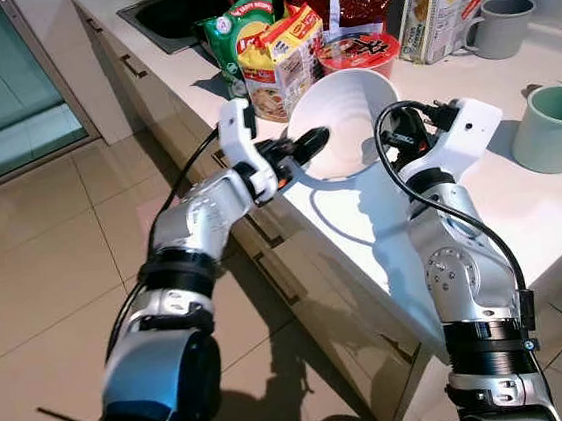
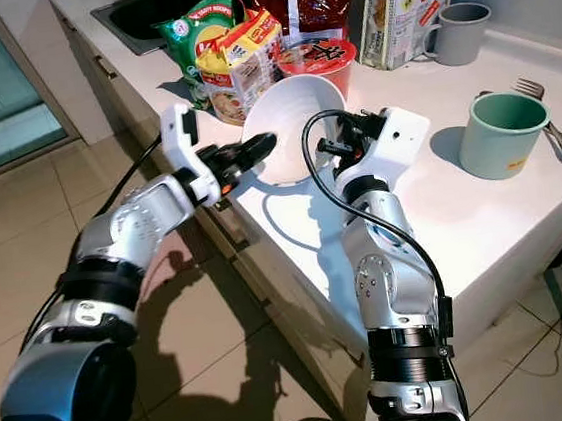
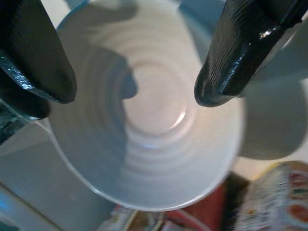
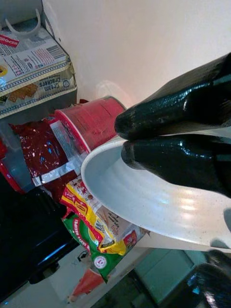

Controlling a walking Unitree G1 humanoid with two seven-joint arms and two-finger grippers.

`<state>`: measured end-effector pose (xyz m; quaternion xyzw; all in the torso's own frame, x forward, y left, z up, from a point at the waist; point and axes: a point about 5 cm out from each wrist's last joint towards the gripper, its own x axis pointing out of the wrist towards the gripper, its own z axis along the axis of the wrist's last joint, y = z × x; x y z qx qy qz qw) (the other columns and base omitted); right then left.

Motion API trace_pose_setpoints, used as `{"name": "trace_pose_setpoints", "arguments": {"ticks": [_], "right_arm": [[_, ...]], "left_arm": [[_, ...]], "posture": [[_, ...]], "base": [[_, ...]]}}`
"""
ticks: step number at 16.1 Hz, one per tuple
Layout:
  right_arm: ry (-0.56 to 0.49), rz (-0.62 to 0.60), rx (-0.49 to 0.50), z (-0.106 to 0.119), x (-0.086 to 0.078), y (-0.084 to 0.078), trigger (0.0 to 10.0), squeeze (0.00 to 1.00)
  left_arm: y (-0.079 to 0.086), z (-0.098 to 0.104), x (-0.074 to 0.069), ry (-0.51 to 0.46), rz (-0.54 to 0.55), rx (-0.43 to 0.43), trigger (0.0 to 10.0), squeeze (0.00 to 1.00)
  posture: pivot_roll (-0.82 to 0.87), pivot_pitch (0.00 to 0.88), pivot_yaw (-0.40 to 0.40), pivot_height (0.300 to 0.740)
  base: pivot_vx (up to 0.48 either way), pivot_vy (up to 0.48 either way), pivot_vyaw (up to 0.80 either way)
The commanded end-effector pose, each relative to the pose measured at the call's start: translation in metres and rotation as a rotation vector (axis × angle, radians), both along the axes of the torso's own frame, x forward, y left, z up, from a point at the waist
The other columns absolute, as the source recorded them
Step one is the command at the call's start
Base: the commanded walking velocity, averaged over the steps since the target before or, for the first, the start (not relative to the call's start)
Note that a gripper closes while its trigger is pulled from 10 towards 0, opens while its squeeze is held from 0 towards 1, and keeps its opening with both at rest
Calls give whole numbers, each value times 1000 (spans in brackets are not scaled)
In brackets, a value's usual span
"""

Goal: Setting the table

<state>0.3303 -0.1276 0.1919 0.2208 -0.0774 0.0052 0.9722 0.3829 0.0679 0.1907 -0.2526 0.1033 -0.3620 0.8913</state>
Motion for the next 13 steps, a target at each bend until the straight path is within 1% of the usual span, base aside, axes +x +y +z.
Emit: {"name": "trace_pose_setpoints", "arguments": {"ticks": [1, 4, 7, 9, 10, 12, 13], "right_arm": [[-9, 24, -1, 2, -3, 5, 0, 0], [-5, 29, -1, 1, -4, 6, 0, 0], [-2, 34, -1, 0, -4, 7, 0, 0], [-4, 38, 1, 0, -4, 8, 0, 0], [-5, 40, 2, 0, -4, 8, 0, 0], [-5, 41, 2, 0, -4, 8, 0, 0], [-6, 42, 2, 0, -4, 8, 0, 0]], "left_arm": [[-4, 8, 2, -31, -15, -7, 10000, 0], [-14, 25, 1, -73, -38, -81, 10000, 0], [-21, 32, -1, -90, -66, -103, 10000, 0], [-27, 40, -4, -98, -81, -138, 10000, 0], [-29, 44, -4, -113, -88, -135, 10000, 0], [-25, 42, -2, -132, -75, -89, 10000, 0], [-20, 38, 0, -138, -61, -53, 10000, 0]], "posture": [[-31, 0, 142, 740], [-32, 0, 143, 740], [-31, 0, 142, 740], [-30, 0, 141, 740], [-30, 0, 141, 740], [-32, 0, 141, 740], [-32, 0, 140, 740]], "base": [[0, 0, 0], [0, 0, 0], [0, 0, 0], [0, 0, 0], [0, 0, 0], [0, 0, 0], [0, 0, 0]]}}
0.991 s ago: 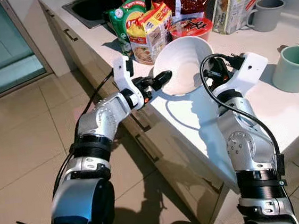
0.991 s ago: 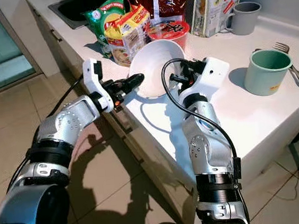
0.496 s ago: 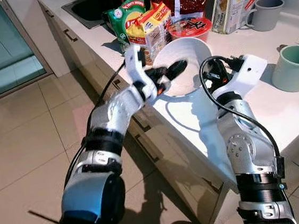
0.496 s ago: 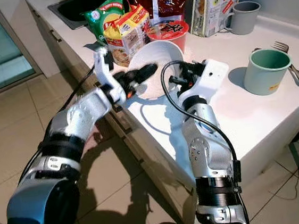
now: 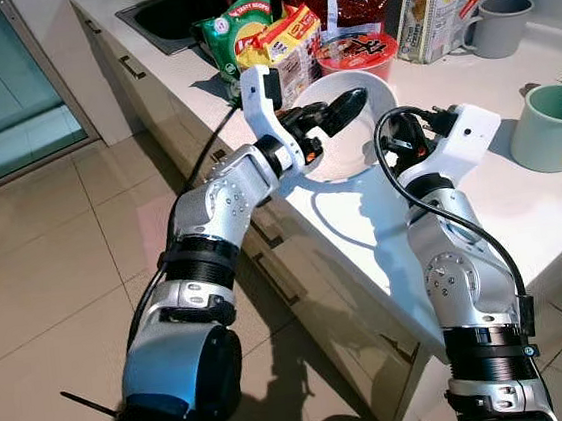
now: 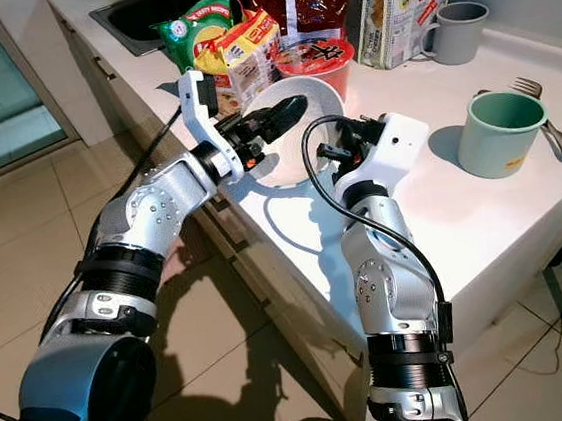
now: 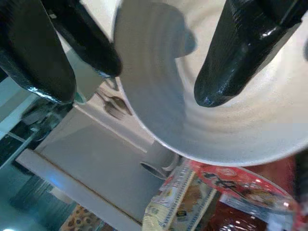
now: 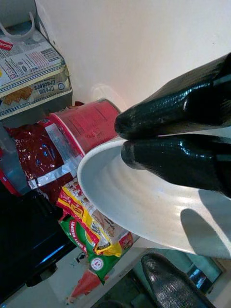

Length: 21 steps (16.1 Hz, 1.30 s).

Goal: Setting the table

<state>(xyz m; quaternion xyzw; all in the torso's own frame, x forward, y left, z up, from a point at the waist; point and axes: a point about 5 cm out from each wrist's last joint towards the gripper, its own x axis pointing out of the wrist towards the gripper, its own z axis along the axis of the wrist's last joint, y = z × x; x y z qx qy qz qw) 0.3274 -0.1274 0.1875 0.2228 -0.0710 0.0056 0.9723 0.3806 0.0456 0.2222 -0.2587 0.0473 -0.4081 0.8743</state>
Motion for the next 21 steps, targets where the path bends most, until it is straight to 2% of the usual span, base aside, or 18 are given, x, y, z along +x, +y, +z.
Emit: {"name": "trace_pose_setpoints", "arguments": {"ticks": [1, 2, 7, 8, 10, 13, 17, 21], "right_arm": [[-18, 38, -2, 5, -2, 8, 0, 0], [-20, 38, -2, 5, -3, 8, 0, 0], [-41, 52, 3, 11, -9, 7, 0, 0], [-43, 55, 2, 12, -10, 6, 0, 0], [-39, 53, -4, 10, -14, 4, 0, 0], [-36, 60, -6, 10, -18, 3, 0, 0], [-40, 85, -2, 10, -21, 5, 0, 0], [-30, 98, 0, 7, -23, 6, 0, 0]], "left_arm": [[11, 0, 5, -35, 33, 81, 10000, 0], [26, -12, 10, -64, 79, 214, 10000, 0], [45, -32, 14, -92, 123, 410, 10000, 0], [46, -33, 15, -90, 126, 419, 10000, 0], [46, -36, 17, -86, 131, 422, 10000, 0], [38, -39, 16, -72, 114, 406, 10000, 0], [19, -37, 13, -28, 47, 299, 10000, 0], [4, -24, 11, -8, -32, 181, 10000, 0]], "posture": [[-32, 0, 140, 740], [-31, 0, 141, 740], [-35, 0, 144, 740], [-38, 0, 144, 740], [-48, 0, 146, 740], [-53, 0, 146, 740], [-53, 0, 147, 740], [-50, 0, 149, 740]], "base": [[0, 0, 0], [0, 0, 0], [0, 0, 0], [0, 0, 0], [0, 0, 0], [0, 0, 0], [0, 0, 0], [0, 0, 0]]}}
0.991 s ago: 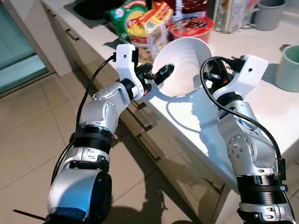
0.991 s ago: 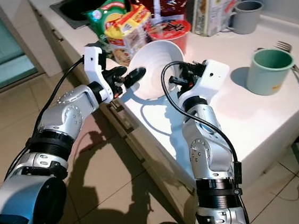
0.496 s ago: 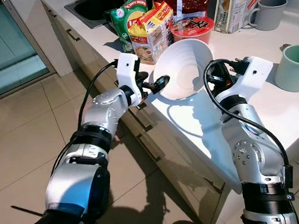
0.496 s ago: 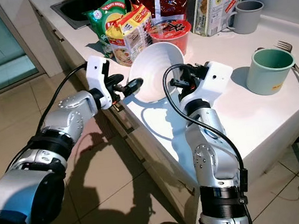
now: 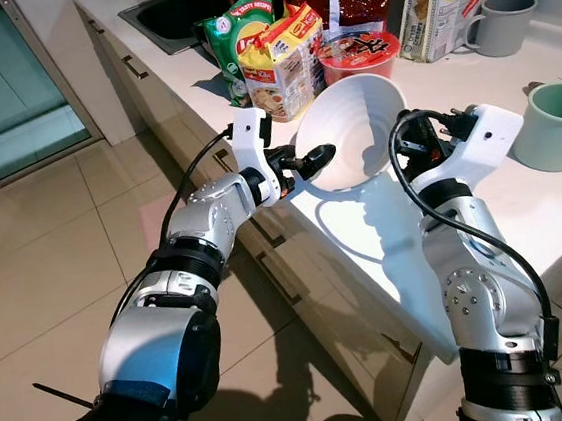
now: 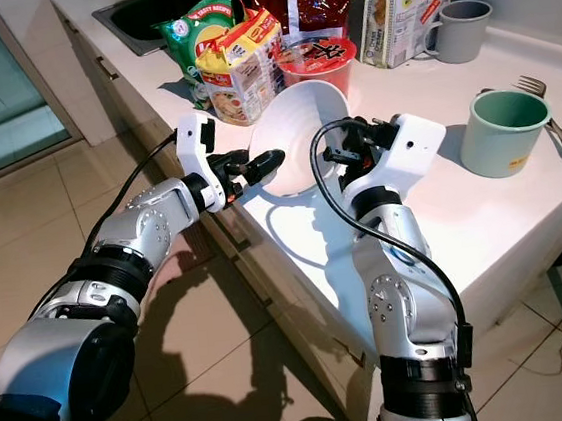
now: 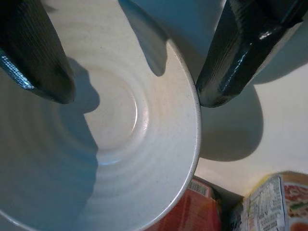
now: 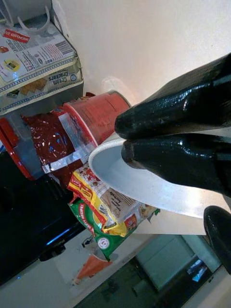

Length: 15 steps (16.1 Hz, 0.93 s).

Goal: Setting the table

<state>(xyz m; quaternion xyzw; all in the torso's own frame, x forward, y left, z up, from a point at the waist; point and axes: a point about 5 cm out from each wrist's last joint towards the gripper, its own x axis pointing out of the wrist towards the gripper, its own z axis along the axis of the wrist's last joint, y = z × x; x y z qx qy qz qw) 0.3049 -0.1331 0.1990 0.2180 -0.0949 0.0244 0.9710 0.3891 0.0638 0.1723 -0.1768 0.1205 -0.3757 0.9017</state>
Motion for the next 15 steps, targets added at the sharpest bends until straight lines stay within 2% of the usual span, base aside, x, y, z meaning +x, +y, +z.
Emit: {"name": "trace_pose_setpoints", "arguments": {"ticks": [1, 2, 3, 4, 5, 8, 11, 15], "right_arm": [[27, 73, 9, -5, 0, 12, 0, 0], [32, 75, 8, -7, -1, 12, 0, 0], [34, 77, 8, -8, -1, 12, 0, 0], [37, 79, 8, -9, 0, 12, 0, 0], [38, 80, 6, -10, 0, 12, 0, 0], [42, 80, 2, -13, 1, 12, 0, 0], [45, 81, -1, -15, 1, 12, 0, 0], [46, 86, -2, -16, 1, 13, 0, 0]], "left_arm": [[-15, 27, 2, -77, -76, -45, 10000, 0], [-20, 39, 1, -146, -98, -36, 10000, 0], [-21, 44, 1, -173, -109, -46, 7529, 0], [-24, 56, -2, -260, -147, -47, 0, 0], [-26, 63, -4, -323, -164, -27, 0, 0], [-30, 76, -8, -370, -186, -59, 0, 0], [-29, 82, -10, -387, -195, -75, 0, 0], [-27, 80, -10, -384, -191, -46, 0, 0]], "posture": [[-50, 0, 149, 740], [-49, 0, 150, 740], [-47, 0, 150, 740], [-43, 0, 150, 740], [-42, 0, 151, 740], [-40, 0, 150, 740], [-39, 0, 150, 740], [-38, 0, 150, 740]], "base": [[0, 0, 0], [0, 0, 0], [0, 0, 0], [0, 0, 0], [0, 0, 0], [0, 0, 0], [0, 0, 0], [0, 0, 0]]}}
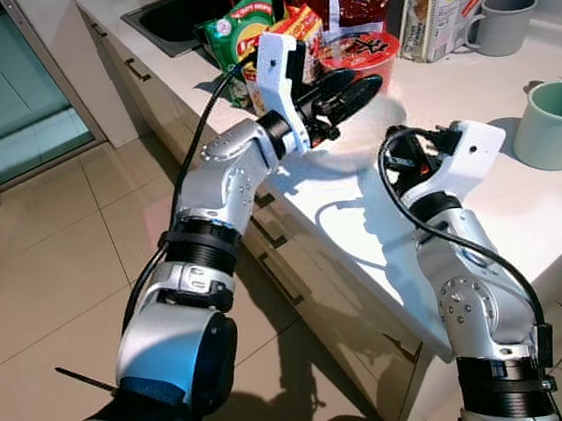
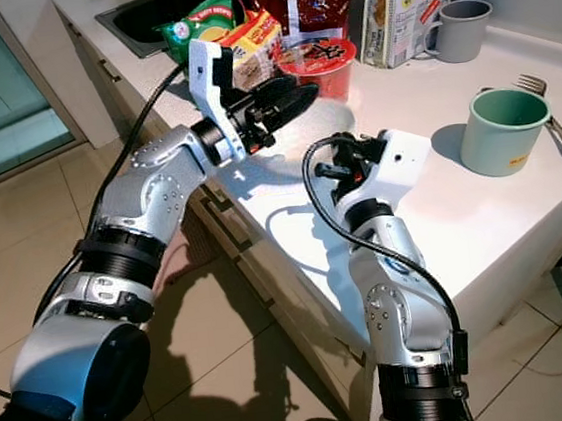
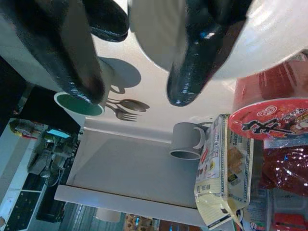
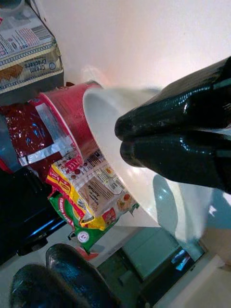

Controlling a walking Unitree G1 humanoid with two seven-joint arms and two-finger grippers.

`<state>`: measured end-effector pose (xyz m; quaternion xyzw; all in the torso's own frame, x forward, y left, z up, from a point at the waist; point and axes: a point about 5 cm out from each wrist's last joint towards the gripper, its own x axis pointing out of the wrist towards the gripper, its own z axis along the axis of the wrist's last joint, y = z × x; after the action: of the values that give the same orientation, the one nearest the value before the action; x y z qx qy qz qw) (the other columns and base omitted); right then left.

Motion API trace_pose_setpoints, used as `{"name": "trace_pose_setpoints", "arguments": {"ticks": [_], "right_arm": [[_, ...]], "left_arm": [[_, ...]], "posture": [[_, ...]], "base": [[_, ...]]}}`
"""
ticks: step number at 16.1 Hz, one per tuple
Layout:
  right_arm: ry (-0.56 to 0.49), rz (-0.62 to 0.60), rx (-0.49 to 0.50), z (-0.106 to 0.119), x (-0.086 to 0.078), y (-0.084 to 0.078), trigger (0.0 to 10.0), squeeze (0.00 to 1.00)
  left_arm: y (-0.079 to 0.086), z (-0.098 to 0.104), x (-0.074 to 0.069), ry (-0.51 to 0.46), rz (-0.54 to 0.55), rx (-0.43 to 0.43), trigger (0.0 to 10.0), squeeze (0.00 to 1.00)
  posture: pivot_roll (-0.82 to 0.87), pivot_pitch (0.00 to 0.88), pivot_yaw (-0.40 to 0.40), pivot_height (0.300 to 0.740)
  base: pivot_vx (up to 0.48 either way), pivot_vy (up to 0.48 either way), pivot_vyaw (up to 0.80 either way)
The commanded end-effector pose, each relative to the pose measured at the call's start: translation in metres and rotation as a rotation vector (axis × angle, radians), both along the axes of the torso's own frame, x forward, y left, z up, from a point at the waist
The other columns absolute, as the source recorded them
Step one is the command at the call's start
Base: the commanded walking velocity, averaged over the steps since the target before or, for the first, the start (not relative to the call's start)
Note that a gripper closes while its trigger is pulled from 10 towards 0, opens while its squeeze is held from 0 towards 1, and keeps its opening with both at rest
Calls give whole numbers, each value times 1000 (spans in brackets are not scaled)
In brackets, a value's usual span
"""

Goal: Setting the table

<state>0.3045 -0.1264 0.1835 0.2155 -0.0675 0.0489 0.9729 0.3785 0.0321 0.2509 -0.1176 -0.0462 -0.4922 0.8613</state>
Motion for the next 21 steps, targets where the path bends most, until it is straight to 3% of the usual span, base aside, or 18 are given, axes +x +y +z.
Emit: {"name": "trace_pose_setpoints", "arguments": {"ticks": [1, 2, 3, 4, 5, 21], "right_arm": [[4, 30, 9, -1, 1, 6, 0, 0], [4, 34, 9, -1, 1, 7, 0, 0], [13, 41, 1, -1, 2, 8, 3647, 0], [16, 40, -2, -1, 2, 8, 3647, 0], [13, 39, -5, 0, 2, 8, 10000, 0], [13, 39, -5, 0, 2, 8, 10000, 0]], "left_arm": [[5, 0, 1, 0, 21, 33, 8039, 0], [5, 0, 2, 2, 25, 35, 10000, 0], [6, 0, 2, 1, 31, 35, 10000, 0], [6, 1, 2, 1, 34, 34, 10000, 0], [6, 1, 2, -1, 38, 32, 10000, 0], [6, 1, 2, -1, 38, 32, 10000, 0]], "posture": [[-38, 0, 150, 740], [-38, 0, 150, 740], [-37, 0, 150, 740], [-38, 0, 150, 740], [-38, 0, 150, 740], [-38, 0, 150, 740]], "base": [[0, 0, 0], [0, 0, 0], [0, 0, 0], [0, 0, 0], [0, 0, 0], [0, 0, 0]]}}
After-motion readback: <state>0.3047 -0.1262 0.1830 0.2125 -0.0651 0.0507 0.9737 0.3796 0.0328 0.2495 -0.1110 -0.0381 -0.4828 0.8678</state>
